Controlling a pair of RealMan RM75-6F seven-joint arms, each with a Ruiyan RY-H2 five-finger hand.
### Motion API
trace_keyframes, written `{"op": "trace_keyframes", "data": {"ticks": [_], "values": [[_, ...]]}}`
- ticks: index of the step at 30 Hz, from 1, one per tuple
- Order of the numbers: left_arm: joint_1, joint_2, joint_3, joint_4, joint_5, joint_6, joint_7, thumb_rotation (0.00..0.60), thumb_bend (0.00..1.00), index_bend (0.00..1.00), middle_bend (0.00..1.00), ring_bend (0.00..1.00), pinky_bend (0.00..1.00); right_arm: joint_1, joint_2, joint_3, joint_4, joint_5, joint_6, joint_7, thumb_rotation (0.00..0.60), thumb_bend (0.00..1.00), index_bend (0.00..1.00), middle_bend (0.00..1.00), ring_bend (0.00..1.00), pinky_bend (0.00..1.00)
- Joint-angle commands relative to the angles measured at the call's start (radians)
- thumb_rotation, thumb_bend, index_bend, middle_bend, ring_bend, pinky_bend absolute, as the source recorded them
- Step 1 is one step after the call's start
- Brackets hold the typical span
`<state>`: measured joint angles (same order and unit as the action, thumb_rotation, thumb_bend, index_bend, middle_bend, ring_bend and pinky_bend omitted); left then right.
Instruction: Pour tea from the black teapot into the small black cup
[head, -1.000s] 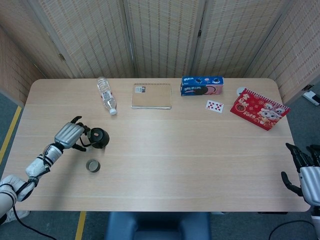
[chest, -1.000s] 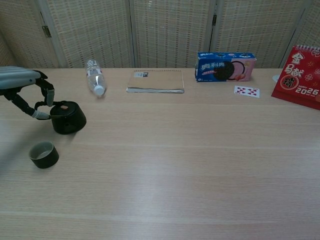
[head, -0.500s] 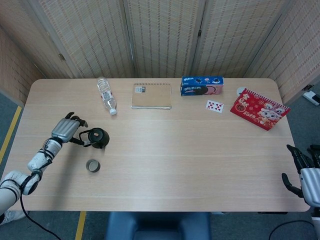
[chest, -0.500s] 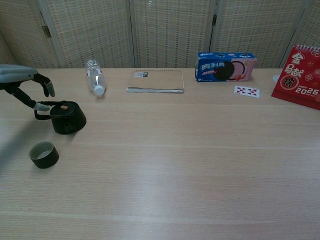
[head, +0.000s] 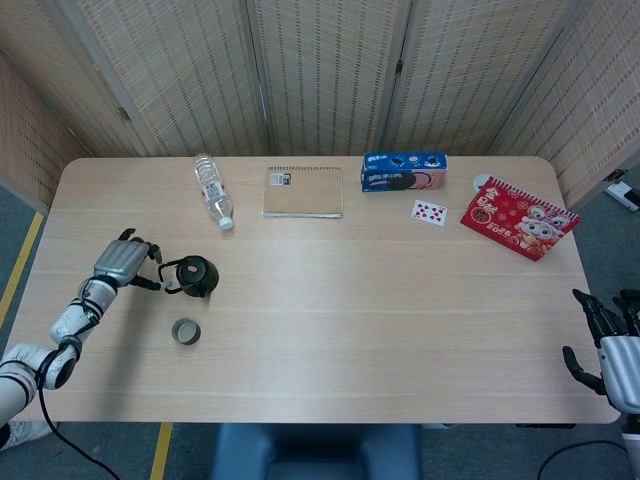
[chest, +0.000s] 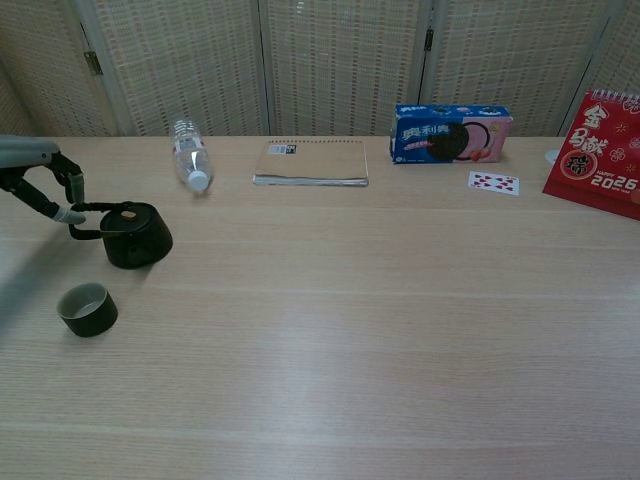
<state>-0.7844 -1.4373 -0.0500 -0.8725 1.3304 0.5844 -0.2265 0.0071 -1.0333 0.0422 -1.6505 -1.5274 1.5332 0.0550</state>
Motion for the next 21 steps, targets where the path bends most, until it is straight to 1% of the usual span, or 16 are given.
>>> {"op": "trace_keyframes", "data": {"ticks": [1,7,12,17,19,21], "values": [[0.003,0.020,-0.002,-0.037,-0.008,-0.008,0.015,0.311,0.21,0.43,0.40,0.26,0.03,0.000,-0.001,0.000,0.003,0.000,0.000,0.003,0.600,0.43,0.06,0.17,0.24,0.08],[0.011,0.051,-0.005,-0.121,-0.030,-0.014,0.042,0.311,0.21,0.43,0.40,0.26,0.02,0.000,-0.005,-0.002,0.011,0.002,-0.004,0.013,0.600,0.43,0.06,0.17,0.24,0.08],[0.018,0.078,-0.001,-0.184,-0.036,0.002,0.089,0.312,0.21,0.43,0.40,0.26,0.02,0.001,-0.006,0.000,0.017,0.002,-0.006,0.020,0.600,0.43,0.06,0.17,0.24,0.08],[0.041,0.093,-0.025,-0.229,-0.031,0.098,0.100,0.313,0.21,0.44,0.41,0.27,0.03,0.003,-0.005,0.001,0.020,0.002,-0.008,0.023,0.600,0.43,0.06,0.17,0.24,0.08],[0.048,0.101,-0.027,-0.246,-0.005,0.138,0.083,0.313,0.21,0.44,0.41,0.27,0.04,0.003,-0.004,0.002,0.019,0.002,-0.008,0.023,0.600,0.43,0.06,0.17,0.24,0.08],[0.058,0.107,-0.018,-0.263,0.047,0.187,0.050,0.310,0.21,0.44,0.41,0.28,0.05,0.003,-0.005,0.002,0.018,0.001,-0.007,0.021,0.600,0.43,0.06,0.17,0.24,0.08]]}}
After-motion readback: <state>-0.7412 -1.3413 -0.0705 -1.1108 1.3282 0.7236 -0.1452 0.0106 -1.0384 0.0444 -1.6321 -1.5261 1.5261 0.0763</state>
